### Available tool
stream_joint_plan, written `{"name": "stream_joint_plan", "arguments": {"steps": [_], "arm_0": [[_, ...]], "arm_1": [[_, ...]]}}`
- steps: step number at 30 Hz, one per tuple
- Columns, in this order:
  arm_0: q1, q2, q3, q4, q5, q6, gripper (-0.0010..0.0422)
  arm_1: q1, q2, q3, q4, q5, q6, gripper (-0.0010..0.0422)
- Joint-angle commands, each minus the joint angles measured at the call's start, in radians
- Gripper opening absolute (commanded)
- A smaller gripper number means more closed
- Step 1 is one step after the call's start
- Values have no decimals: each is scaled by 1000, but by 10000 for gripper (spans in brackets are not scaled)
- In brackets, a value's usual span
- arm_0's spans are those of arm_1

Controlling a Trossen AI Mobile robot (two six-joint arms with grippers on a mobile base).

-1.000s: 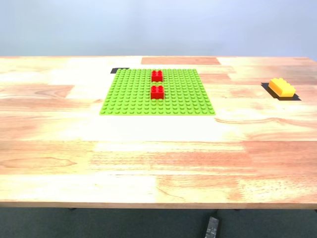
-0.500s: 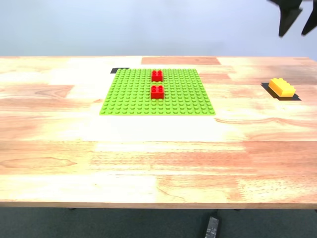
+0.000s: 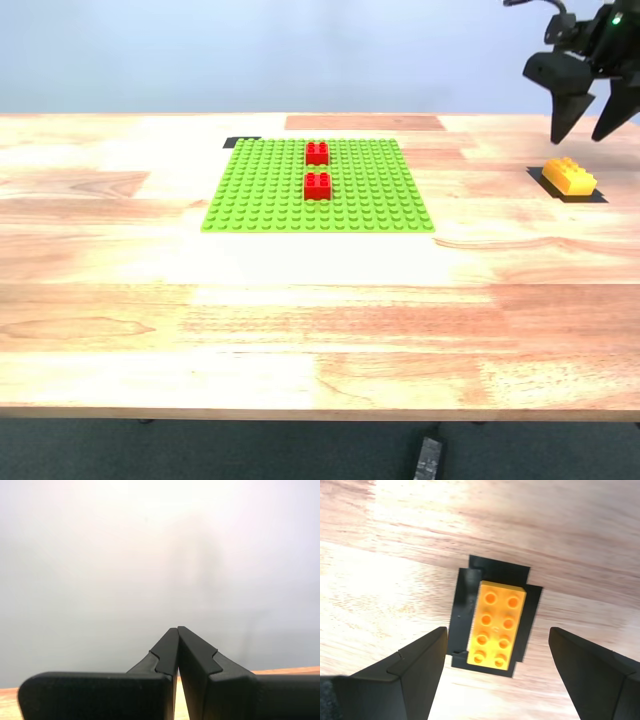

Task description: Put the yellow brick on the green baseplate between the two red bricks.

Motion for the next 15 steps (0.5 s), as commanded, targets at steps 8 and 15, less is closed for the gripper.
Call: {"name": "stream_joint_plan", "arguments": {"steps": [8, 15], "arm_0": [[0, 0, 0, 0, -1, 1, 0], [0, 0, 0, 1, -1, 1, 0]], "arm_1": [[-2, -6, -82, 64, 1, 10, 281], [-2, -4, -117, 94, -1, 16, 281]]}}
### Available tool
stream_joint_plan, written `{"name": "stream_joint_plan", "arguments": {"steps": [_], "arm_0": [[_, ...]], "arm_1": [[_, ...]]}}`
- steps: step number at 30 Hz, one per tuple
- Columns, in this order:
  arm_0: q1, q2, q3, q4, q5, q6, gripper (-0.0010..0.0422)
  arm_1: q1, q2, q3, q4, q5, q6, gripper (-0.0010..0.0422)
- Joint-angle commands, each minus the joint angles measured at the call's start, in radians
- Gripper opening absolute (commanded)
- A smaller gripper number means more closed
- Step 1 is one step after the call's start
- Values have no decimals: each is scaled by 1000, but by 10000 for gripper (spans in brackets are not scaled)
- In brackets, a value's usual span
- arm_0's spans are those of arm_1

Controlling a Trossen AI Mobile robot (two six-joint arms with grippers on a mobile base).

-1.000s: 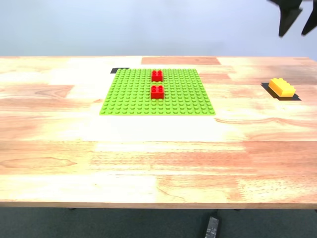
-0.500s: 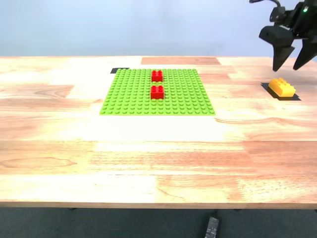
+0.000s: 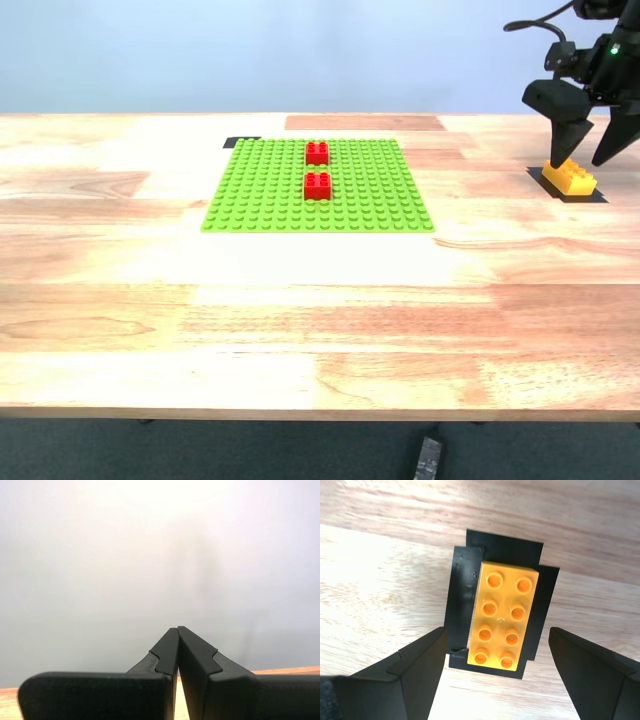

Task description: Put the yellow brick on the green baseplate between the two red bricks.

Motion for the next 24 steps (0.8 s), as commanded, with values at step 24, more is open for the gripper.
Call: {"name": "stream_joint_plan", "arguments": {"steps": [24], "arm_0": [[0, -6, 0, 3, 0, 0, 0]], "arm_1": [[0, 21, -79, 104, -2, 8, 213]]}}
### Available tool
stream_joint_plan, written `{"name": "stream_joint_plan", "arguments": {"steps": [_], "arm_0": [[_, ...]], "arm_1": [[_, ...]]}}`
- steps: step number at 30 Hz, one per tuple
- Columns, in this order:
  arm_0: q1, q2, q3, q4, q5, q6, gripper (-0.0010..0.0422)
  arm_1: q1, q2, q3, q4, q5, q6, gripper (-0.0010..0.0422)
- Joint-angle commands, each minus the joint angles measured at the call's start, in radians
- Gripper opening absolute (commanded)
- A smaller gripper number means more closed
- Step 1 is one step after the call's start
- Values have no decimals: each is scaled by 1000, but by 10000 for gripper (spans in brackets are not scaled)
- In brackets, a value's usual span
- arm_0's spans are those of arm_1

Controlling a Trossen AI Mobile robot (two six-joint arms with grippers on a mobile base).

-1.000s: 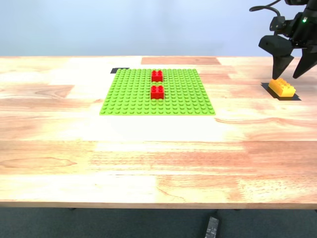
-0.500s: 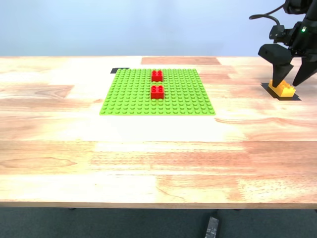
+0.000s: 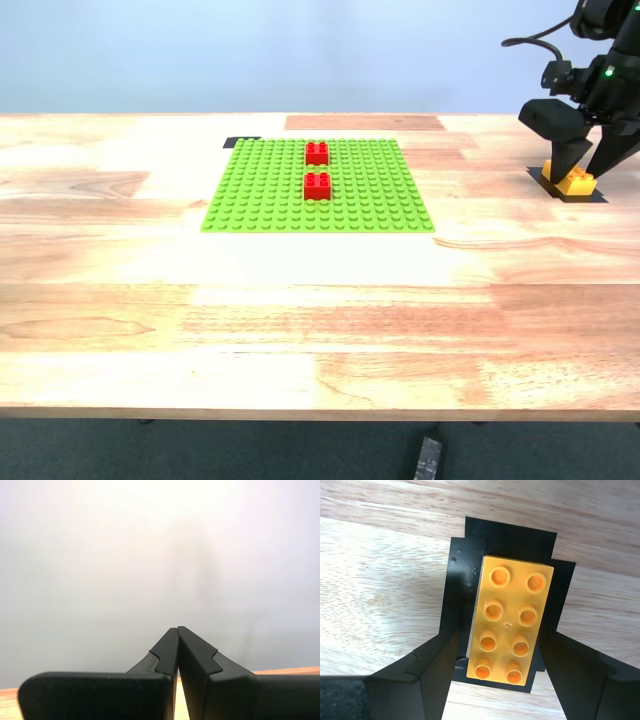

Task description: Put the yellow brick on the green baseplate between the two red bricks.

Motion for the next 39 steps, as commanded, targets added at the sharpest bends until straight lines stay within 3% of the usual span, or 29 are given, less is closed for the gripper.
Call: {"name": "stream_joint_plan", "arguments": {"steps": [1, 8, 15, 21, 31, 39], "arm_0": [[0, -8, 0, 2, 0, 0, 0], [0, -26, 0, 1, 0, 3, 0], [0, -26, 0, -1, 0, 3, 0], [0, -25, 0, -4, 0, 3, 0], [0, -25, 0, -61, 0, 3, 0], [0, -25, 0, -105, 0, 0, 0]], "arm_1": [[0, 11, 0, 6, 0, 3, 209], [0, 14, 0, 10, 0, 3, 168], [0, -2, 0, 15, -4, -3, 95], [2, -22, 0, 14, -85, -16, 44], [70, -206, 23, 10, -85, -146, 34], [209, -229, 124, -47, -77, -371, 34]]}}
